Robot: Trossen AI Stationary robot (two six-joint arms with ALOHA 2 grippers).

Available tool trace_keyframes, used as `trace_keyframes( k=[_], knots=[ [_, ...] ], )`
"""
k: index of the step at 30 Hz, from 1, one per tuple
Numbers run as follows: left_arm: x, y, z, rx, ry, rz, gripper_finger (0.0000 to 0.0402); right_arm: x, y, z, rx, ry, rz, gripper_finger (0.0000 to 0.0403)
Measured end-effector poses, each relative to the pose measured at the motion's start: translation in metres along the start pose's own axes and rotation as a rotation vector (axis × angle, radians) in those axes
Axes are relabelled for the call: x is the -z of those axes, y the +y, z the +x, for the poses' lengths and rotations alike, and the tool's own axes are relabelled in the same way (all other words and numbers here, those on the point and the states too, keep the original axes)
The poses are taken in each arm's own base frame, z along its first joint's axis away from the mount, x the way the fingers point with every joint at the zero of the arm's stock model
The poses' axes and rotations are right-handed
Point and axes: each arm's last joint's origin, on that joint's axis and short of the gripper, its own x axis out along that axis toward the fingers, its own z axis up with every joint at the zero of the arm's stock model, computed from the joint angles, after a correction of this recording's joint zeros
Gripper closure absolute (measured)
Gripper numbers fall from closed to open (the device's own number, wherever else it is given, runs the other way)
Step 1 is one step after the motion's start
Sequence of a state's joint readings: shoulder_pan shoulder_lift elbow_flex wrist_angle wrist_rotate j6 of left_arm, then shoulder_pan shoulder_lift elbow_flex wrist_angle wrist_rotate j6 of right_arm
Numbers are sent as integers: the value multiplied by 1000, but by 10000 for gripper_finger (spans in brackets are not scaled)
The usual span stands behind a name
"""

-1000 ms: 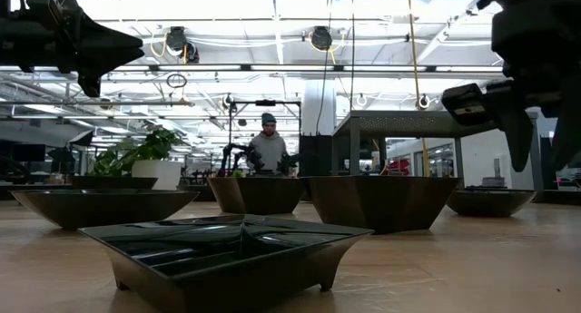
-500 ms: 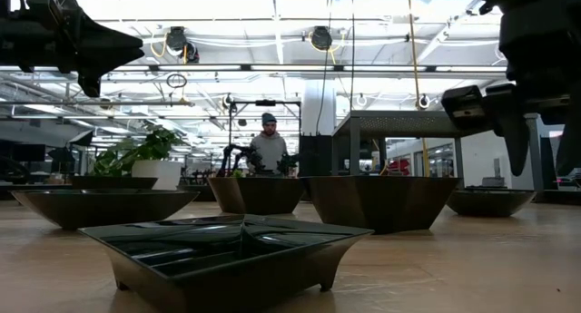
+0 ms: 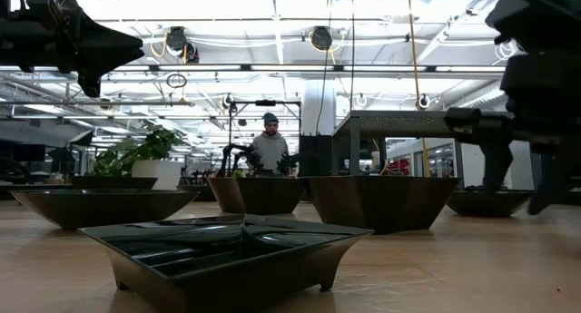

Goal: Pick & Place Mini shaped plates
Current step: Put the leaf shaped plate on the shelf

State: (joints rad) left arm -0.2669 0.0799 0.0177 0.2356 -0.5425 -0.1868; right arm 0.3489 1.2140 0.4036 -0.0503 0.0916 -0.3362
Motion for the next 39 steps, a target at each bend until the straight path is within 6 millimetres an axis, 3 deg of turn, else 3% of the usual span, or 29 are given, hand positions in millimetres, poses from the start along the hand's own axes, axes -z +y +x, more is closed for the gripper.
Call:
trace_keyframes(
  k=[8,16,23,27,33,39],
  knots=[
    [0,0,0,0,0,0,316,7,2,2,21,-1,29,291],
    [0,0,0,0,0,0,316,8,1,2,51,11,63,394],
    [0,0,0,0,0,0,316,-1,-2,-6,63,-66,93,401],
    [0,0,0,1,0,0,316,-29,-14,-31,110,-224,90,402],
    [0,0,0,0,0,0,316,-68,-36,-89,274,-419,36,402],
    [0,0,0,0,0,-1,316,-81,-72,-139,651,-286,25,403]
  ],
)
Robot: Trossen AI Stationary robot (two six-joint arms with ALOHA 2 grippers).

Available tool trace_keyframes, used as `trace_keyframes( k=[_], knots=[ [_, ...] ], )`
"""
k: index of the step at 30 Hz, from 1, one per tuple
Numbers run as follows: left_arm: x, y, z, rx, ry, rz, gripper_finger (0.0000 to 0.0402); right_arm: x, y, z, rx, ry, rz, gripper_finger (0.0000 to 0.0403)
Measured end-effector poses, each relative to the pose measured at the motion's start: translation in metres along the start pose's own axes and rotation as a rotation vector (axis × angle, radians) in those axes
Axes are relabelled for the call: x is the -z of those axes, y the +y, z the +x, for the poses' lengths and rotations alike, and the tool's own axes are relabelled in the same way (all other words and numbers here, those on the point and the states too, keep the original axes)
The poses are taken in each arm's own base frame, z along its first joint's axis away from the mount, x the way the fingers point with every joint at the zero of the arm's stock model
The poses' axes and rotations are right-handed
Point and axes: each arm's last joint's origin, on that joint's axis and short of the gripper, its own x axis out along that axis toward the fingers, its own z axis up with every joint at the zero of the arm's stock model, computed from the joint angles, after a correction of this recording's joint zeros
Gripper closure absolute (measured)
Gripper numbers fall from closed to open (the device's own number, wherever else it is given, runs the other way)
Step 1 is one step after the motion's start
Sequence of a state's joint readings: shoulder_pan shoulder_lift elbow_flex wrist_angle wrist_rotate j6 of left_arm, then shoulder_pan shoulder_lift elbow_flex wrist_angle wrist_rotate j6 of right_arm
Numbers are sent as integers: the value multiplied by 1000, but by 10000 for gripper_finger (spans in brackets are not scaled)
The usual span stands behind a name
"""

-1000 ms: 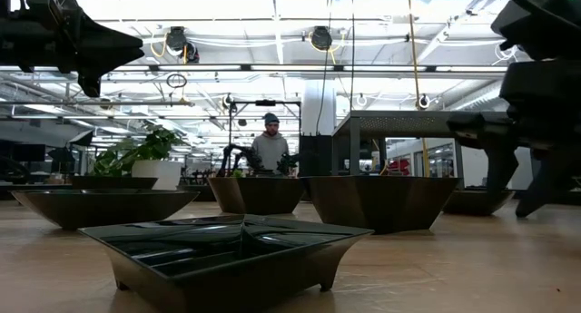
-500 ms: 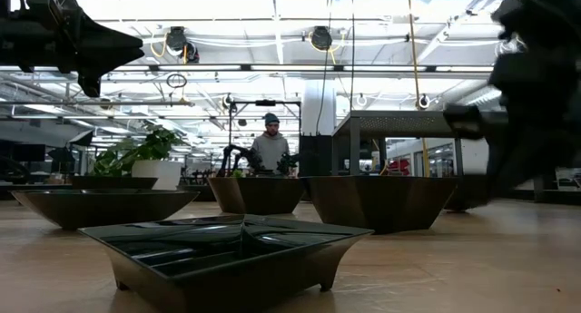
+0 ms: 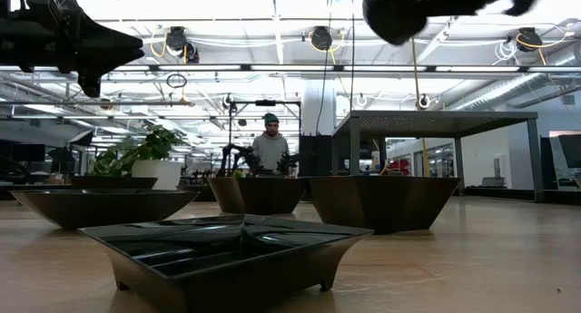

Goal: Pick & Place Mini shaped plates
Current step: Put the leaf shaped plate on the shelf

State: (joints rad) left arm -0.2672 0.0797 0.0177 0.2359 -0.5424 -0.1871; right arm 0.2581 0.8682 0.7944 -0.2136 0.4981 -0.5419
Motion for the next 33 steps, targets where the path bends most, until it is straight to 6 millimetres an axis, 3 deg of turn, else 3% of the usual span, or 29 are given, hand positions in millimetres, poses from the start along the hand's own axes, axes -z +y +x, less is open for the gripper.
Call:
trace_keyframes(
  k=[5,11,16,21,33],
  knots=[
    [0,0,0,0,0,1,316,11,-46,4,210,199,53,403],
    [0,0,0,-1,0,0,316,64,-78,16,289,520,355,403],
    [0,0,0,-1,0,0,316,93,-86,30,303,668,557,403],
    [0,0,0,0,0,0,316,104,-87,44,306,735,575,403],
    [0,0,0,0,0,0,316,111,-92,50,351,740,642,385]
  ],
)
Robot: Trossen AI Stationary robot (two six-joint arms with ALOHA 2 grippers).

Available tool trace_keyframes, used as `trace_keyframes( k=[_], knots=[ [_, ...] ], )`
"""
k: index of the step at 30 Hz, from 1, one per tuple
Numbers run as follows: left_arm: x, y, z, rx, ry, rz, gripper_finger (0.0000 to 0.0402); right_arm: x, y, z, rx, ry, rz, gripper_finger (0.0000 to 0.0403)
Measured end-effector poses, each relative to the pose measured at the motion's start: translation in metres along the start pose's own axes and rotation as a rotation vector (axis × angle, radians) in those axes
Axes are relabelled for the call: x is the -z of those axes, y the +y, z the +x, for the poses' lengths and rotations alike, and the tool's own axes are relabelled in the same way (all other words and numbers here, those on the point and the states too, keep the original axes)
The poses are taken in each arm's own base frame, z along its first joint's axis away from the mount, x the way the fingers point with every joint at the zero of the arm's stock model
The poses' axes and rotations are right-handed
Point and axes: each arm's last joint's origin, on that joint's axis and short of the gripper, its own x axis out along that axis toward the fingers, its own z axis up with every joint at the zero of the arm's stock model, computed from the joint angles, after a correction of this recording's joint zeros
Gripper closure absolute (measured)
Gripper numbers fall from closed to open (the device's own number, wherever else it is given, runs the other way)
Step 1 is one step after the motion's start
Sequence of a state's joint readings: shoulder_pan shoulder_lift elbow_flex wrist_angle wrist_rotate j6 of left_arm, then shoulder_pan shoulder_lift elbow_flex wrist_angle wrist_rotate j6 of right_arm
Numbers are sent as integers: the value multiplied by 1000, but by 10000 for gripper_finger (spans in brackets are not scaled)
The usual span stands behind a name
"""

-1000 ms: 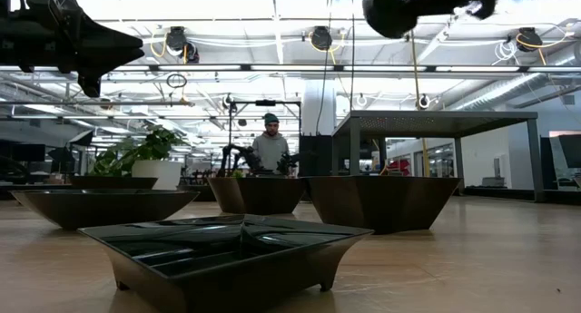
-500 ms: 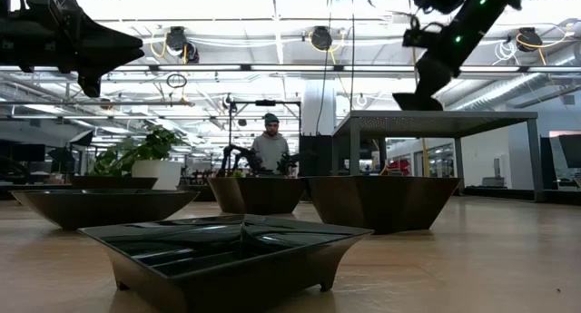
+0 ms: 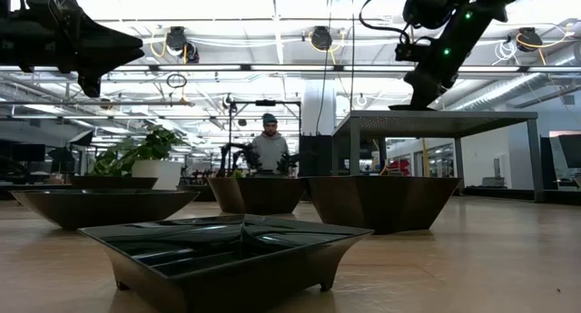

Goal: Pick & Place Mini shaped plates
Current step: Put the leaf shaped plate on the shelf, then put the distorted square plate on the shelf

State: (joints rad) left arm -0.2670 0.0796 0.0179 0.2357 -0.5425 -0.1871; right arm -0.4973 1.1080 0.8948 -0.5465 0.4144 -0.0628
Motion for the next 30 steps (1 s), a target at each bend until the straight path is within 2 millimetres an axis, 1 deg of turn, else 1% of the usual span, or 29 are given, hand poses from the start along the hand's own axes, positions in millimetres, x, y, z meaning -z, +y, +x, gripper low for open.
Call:
trace_keyframes(
  k=[5,8,12,16,19,21,23,25,27,30],
  knots=[
    [0,0,0,0,0,0,316,-3,-1,-2,0,-32,13,337],
    [0,0,0,0,0,0,316,-3,-4,-9,2,-67,27,305],
    [0,0,0,0,0,0,316,-1,-7,-30,-12,-135,34,270],
    [0,0,0,0,0,0,316,2,-7,-61,-66,-264,35,250],
    [0,0,0,0,0,0,316,7,-2,-86,-211,-370,13,249],
    [0,0,0,0,0,0,316,11,3,-101,-354,-424,18,251],
    [0,0,0,0,0,0,316,14,11,-111,-505,-440,51,255],
    [0,0,0,0,0,0,316,18,21,-119,-655,-411,65,256],
    [0,0,0,0,0,0,316,24,34,-123,-787,-330,49,256],
    [0,0,0,0,0,0,316,34,56,-125,-907,-178,-19,255]
  ],
)
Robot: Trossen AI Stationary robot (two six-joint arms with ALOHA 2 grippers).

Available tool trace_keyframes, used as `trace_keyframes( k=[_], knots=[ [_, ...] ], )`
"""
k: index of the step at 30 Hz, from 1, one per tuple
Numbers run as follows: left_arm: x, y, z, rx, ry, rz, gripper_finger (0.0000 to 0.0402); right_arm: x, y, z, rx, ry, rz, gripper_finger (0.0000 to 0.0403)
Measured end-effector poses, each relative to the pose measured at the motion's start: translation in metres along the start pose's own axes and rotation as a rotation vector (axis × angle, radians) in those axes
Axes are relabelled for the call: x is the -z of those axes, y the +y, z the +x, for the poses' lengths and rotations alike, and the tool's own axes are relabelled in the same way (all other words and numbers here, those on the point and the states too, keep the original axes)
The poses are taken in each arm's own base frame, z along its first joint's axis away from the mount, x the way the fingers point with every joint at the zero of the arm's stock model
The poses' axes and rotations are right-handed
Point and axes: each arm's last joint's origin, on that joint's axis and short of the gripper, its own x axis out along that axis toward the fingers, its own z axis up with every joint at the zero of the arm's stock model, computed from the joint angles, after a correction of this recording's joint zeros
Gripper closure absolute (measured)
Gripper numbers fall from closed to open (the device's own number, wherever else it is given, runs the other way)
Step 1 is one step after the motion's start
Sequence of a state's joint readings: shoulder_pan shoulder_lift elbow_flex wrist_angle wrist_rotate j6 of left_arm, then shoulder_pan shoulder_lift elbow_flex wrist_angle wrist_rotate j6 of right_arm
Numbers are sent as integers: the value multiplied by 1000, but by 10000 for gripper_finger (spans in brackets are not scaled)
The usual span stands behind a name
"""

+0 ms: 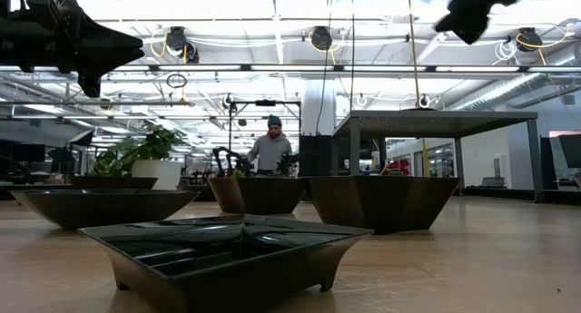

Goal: Pick & Place Mini shaped plates
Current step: Put the distorted square plate on the shelf

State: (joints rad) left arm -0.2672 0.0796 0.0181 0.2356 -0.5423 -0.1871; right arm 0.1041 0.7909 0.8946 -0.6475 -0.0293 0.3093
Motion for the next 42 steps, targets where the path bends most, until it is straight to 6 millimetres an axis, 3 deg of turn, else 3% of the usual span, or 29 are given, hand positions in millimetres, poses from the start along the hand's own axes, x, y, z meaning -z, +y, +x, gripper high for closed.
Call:
trace_keyframes(
  k=[4,8,14,21,33,42],
  knots=[
    [0,0,0,0,0,0,316,20,19,24,-50,216,-44,256],
    [0,0,0,0,0,1,316,34,34,53,-65,324,-86,259],
    [0,0,0,0,0,0,316,38,49,98,-130,250,-151,259],
    [0,0,0,0,0,0,316,40,55,129,-185,153,-328,259],
    [0,0,0,0,1,1,316,56,72,188,-241,61,-429,259],
    [0,0,0,0,0,0,316,75,74,211,-273,113,-441,259]
  ],
)
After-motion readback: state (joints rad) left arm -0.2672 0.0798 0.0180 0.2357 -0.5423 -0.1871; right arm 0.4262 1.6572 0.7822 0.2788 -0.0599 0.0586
